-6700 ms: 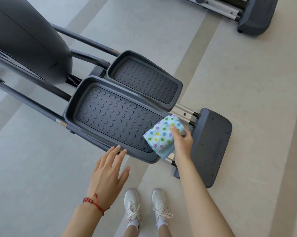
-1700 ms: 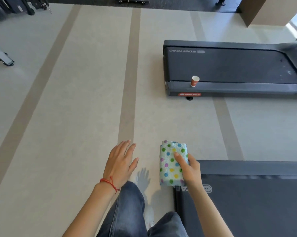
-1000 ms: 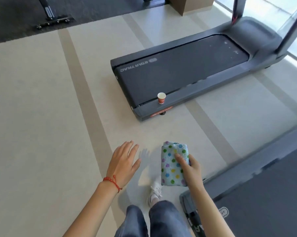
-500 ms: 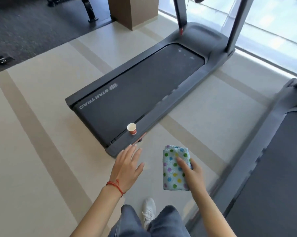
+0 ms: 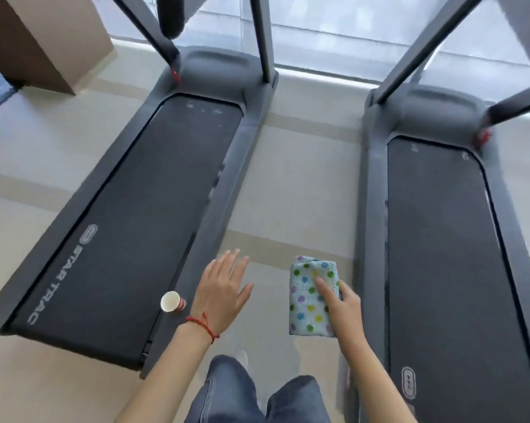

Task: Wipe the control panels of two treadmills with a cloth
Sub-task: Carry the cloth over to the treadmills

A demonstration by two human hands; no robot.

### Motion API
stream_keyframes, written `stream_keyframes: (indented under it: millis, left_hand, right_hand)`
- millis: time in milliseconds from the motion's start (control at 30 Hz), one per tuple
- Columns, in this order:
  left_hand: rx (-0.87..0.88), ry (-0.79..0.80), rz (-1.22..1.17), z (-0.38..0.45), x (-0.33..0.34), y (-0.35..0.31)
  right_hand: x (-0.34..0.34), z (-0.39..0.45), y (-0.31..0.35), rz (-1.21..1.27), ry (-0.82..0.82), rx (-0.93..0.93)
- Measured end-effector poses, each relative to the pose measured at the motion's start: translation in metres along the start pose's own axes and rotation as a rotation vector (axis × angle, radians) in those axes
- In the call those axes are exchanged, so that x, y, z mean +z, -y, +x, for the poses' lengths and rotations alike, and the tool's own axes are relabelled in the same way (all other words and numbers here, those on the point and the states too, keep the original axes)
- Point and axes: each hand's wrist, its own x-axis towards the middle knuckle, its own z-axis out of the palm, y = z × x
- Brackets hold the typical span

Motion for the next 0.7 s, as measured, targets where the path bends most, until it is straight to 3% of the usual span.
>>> stream_keyframes:
  millis: [333,700]
  left_hand:
    - [0.161,0.088,0.008,0.125,0.006,0.015]
    - [0.154,0.150,0.001,0.316,0.037,-0.011]
  right_hand:
    - [0.008,0.071,0.038,0.117,-0.162,0.017]
    - [-0.034,0.249,0.136,0.170,-0.150,-0.027]
